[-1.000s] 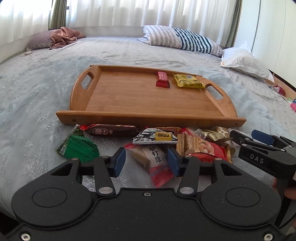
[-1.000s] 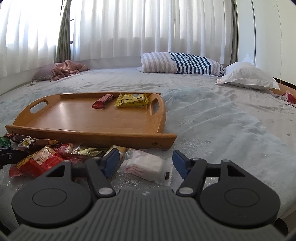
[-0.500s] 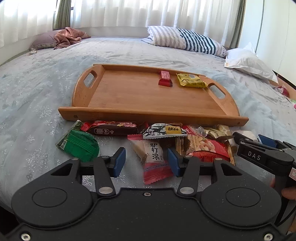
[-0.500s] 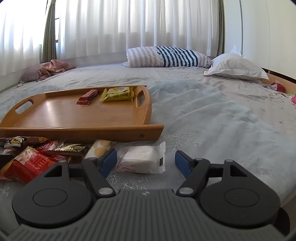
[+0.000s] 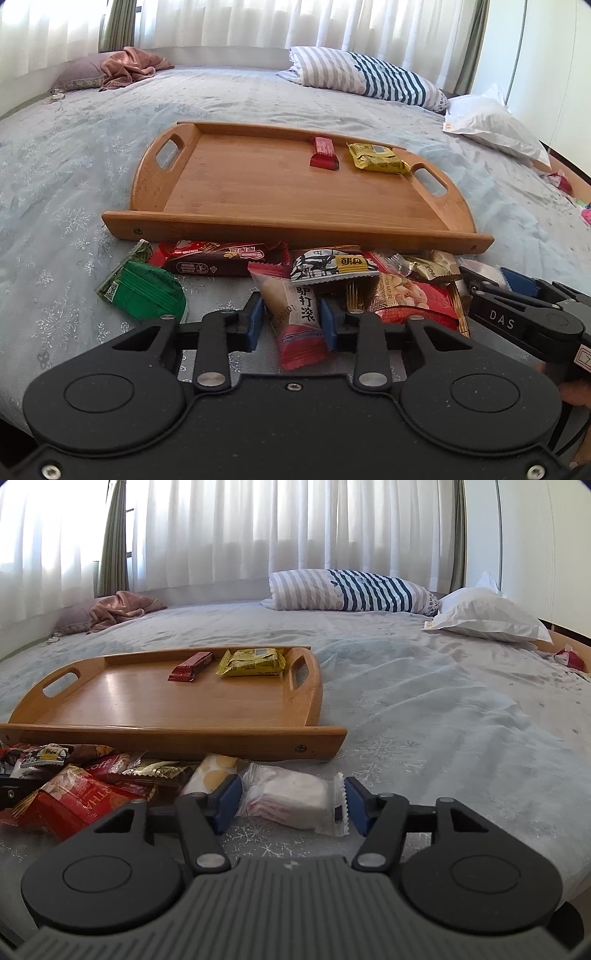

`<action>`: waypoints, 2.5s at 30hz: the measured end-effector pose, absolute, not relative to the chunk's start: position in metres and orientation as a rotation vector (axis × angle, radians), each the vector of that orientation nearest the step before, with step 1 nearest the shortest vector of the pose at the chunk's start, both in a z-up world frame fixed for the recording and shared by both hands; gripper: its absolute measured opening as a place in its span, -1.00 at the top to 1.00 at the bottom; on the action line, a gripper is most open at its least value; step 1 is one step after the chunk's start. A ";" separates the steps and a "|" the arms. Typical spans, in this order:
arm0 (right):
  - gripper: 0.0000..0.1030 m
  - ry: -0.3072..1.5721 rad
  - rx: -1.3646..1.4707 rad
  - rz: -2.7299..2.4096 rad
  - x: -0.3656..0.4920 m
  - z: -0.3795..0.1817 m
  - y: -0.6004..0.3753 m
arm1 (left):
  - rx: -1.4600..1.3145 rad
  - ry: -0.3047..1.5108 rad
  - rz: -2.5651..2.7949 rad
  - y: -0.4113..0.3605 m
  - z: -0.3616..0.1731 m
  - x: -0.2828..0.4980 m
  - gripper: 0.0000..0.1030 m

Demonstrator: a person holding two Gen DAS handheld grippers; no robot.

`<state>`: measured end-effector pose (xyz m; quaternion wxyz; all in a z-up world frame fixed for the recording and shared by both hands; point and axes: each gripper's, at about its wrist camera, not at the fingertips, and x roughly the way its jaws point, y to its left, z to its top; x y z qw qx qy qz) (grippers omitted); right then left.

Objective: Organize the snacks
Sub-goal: 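Grasp the pink-and-white candy packet with the left tool while the right grasps the white pastry packet, then carry both packets onto the tray and open both tools to release them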

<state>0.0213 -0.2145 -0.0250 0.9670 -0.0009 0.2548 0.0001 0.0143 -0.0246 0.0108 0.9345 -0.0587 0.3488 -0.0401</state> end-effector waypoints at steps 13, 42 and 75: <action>0.09 0.505 0.005 0.026 0.016 -0.016 -0.213 | -0.122 0.722 -0.062 -0.011 0.020 0.008 0.47; 0.10 0.429 0.045 0.032 0.013 0.011 -0.217 | -0.143 0.609 -0.041 0.005 0.061 0.012 0.47; 0.09 0.494 0.064 0.179 0.134 0.026 -0.217 | -0.317 0.773 -0.302 -0.027 0.053 0.178 0.47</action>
